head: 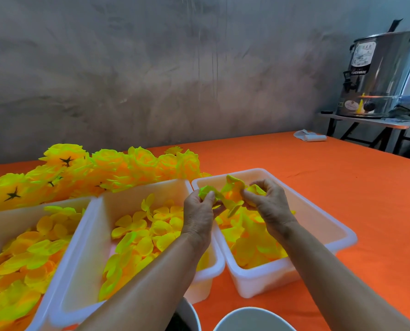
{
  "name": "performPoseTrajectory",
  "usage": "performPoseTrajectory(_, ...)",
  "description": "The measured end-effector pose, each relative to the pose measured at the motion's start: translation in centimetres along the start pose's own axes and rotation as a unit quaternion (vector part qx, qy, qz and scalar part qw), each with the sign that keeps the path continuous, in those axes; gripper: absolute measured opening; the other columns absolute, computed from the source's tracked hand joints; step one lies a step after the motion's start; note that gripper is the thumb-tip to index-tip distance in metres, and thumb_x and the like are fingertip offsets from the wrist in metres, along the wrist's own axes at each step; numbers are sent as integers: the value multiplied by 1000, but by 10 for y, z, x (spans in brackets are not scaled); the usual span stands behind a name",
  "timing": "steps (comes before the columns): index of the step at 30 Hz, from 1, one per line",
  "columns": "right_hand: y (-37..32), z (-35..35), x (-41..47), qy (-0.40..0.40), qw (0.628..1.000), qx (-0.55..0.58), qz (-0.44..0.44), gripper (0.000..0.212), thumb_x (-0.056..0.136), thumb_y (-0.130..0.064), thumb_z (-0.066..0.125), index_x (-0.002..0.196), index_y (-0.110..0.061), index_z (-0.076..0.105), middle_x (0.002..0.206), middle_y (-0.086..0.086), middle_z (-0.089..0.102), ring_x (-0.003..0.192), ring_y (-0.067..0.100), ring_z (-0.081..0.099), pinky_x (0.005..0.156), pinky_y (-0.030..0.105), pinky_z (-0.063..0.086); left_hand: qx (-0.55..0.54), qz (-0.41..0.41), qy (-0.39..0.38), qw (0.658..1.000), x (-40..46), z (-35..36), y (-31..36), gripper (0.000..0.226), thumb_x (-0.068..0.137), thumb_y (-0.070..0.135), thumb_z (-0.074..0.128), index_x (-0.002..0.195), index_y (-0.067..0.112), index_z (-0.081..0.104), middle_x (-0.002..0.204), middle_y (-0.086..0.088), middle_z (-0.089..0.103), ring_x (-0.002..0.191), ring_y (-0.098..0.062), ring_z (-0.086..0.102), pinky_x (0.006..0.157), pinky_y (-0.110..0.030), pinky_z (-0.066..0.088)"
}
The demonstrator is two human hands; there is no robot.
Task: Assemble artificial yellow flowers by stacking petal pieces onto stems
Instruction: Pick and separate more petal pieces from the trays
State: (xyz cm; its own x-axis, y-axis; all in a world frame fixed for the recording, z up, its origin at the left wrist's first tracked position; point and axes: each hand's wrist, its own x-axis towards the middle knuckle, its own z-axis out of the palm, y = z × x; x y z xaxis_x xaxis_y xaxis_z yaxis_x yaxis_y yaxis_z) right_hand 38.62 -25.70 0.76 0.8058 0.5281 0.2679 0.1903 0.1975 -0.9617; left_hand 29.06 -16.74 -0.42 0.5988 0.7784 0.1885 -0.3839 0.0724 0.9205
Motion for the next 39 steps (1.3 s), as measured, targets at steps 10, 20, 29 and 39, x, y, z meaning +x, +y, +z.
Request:
performPoseTrajectory(10,5,3,1,98,993,-13,-60,28,82,3,65,85,-20,51,94,17,58,62,26,57,52,26,45,-52,-19,18,998,-2,1,2,19,97,4,45,91,8,62,83,-5,66,73,-14,64,64,-24,57)
performPoseTrajectory(20,7,1,-3,57,987,-84,-126,33,73,2,72,92,-21,59,91,6,66,82,18,61,75,37,51,42,5,-19,999,-3,2,-2,17,87,15,64,78,4,56,75,-11,58,73,-20,62,69,-29,57)
performPoseTrajectory(29,7,2,-4,-19,999,17,-46,18,74,4,72,76,-10,62,74,8,68,66,11,61,60,28,52,158,47,-5,986,-2,3,-9,27,72,11,80,84,3,57,73,-6,60,69,-17,56,60,-27,49)
performPoseTrajectory(39,0,4,-4,-34,996,72,50,15,77,3,68,73,-8,59,59,3,63,48,10,59,46,19,49,101,35,7,994,-2,2,-4,10,85,-1,61,82,6,66,73,-10,63,66,-20,56,63,-29,49)
